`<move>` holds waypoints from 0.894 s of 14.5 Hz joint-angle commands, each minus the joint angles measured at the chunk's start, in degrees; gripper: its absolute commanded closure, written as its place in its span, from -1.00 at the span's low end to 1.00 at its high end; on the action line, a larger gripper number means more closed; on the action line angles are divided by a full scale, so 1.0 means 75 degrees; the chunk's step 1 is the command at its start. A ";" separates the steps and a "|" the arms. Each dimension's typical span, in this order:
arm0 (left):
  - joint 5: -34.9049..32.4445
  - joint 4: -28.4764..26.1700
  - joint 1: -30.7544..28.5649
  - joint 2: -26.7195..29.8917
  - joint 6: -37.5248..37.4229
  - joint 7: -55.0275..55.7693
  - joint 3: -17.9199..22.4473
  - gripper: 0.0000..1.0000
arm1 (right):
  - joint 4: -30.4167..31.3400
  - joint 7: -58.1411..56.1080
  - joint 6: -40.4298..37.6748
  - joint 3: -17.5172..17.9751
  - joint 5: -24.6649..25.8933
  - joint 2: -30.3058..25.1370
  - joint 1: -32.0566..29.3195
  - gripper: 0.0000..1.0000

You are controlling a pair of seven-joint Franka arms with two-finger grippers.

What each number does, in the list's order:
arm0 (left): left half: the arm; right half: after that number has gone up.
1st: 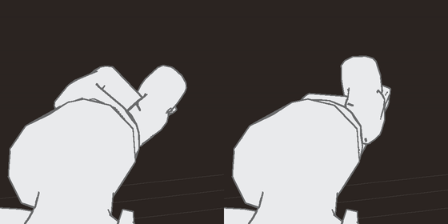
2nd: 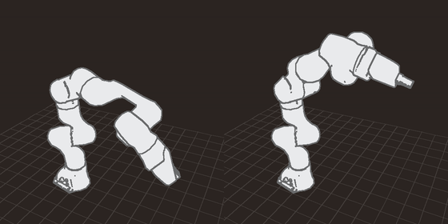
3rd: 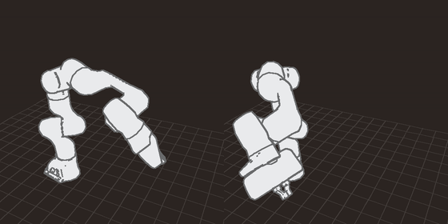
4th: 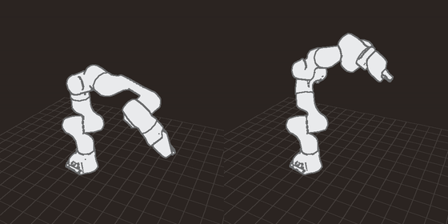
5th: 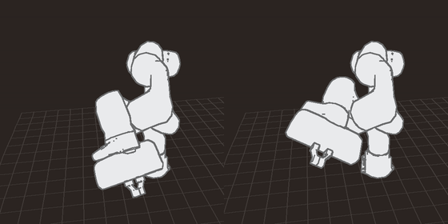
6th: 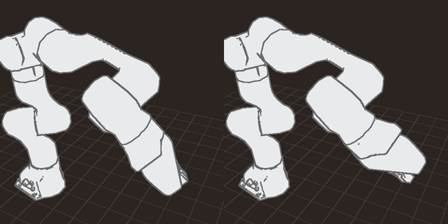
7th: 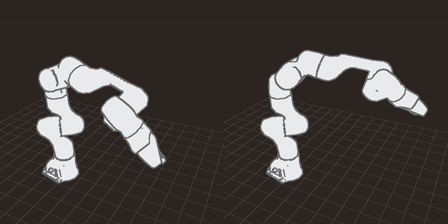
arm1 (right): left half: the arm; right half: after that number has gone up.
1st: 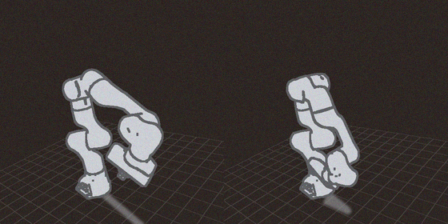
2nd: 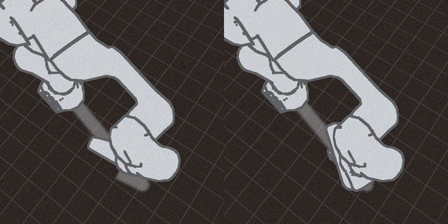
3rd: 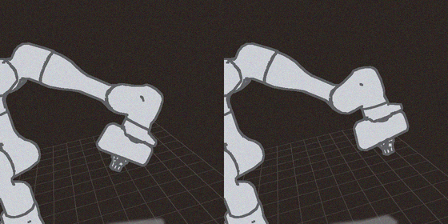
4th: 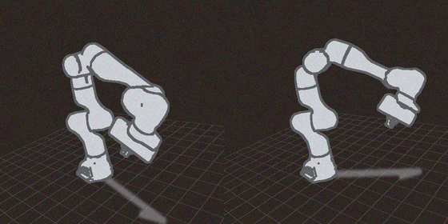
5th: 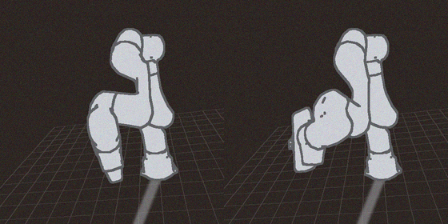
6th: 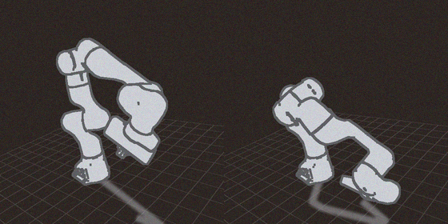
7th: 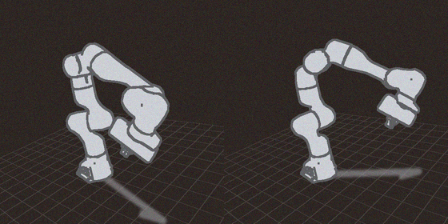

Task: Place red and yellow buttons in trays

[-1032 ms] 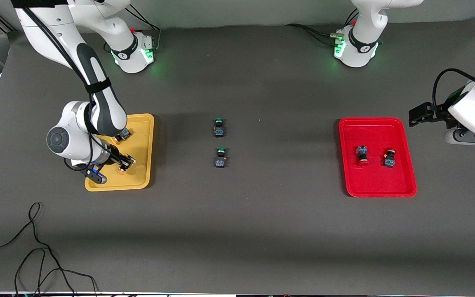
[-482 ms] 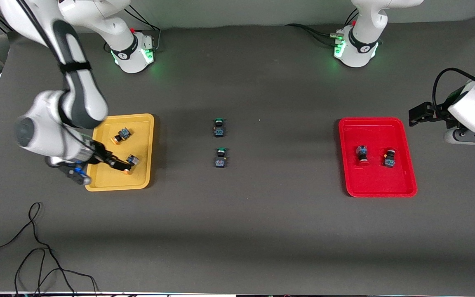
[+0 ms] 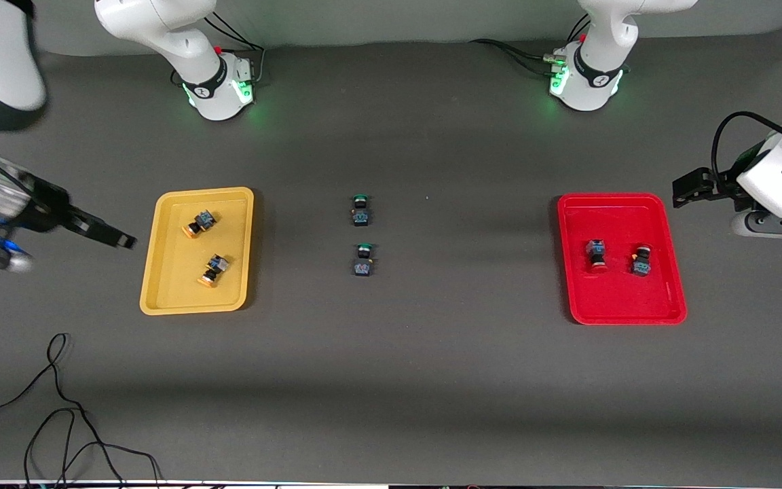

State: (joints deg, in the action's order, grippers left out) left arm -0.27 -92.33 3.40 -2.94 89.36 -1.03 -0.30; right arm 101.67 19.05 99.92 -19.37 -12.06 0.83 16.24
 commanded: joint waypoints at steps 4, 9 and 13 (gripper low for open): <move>0.0013 0.0192 0.0121 0.0064 -0.0161 0.0043 0.0122 -1.00 | -0.0162 -0.0863 -0.0433 0.1632 0.1291 -0.0918 -0.1192 -1.00; 0.0048 0.0205 0.0121 0.0076 -0.0196 0.0114 0.0111 -1.00 | 0.0084 -0.1017 -0.0199 0.2348 0.1713 -0.0850 -0.1603 -1.00; 0.0060 0.0181 0.0133 0.0076 -0.0184 0.0125 0.0099 -1.00 | -0.0195 -0.1052 -0.0280 0.2336 0.1631 -0.0557 -0.1626 -1.00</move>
State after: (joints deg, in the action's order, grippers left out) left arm -0.27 -91.37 3.42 -2.93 89.33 -1.02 -0.15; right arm 101.69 12.92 97.82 -2.50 -0.51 -4.55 5.09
